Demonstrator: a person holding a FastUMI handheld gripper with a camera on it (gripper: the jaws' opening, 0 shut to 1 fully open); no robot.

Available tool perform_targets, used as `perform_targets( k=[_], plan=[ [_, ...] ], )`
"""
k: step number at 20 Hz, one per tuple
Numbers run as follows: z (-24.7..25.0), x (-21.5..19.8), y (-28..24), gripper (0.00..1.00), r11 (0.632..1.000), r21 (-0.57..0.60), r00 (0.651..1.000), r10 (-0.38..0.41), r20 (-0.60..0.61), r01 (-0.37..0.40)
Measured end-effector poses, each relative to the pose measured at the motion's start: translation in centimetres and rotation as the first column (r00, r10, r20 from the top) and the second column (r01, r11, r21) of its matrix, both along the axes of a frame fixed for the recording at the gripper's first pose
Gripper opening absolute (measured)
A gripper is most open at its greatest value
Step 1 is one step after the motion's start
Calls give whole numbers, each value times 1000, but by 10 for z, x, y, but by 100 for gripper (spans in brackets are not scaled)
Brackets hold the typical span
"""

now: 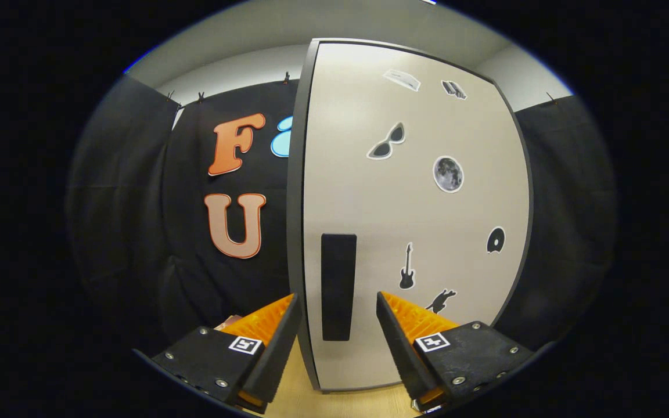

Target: Open the shoe cabinet door, grab the shoes and put them into the shoe cabinet, then close the shoe cabinet door.

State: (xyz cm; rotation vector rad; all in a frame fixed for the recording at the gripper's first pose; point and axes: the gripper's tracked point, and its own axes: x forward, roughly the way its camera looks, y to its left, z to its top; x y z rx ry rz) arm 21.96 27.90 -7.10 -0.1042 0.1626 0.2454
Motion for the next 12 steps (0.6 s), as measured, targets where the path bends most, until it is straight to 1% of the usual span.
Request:
perform_targets(
  k=[1,2,3,4,5,6,7,10,12],
  plan=[
    [0,6,2,74,1000,-3,1000,-2,4,2],
    [-3,12,2,71,1000,-3,1000,-6,-1,6],
    [-7,16,4,64,1000,5,1000,-2,-13,3],
    [-11,18,5,60,1000,15,1000,0,-28,0],
    [-14,17,6,50,1000,23,999,8,-48,-7],
    [-11,15,6,43,999,42,1000,10,-30,-8],
    [-12,16,5,37,999,50,999,13,-37,-11],
    [-10,8,3,32,999,42,999,33,-24,-32],
    [-8,-1,0,29,997,45,998,63,-27,-62]
  ],
)
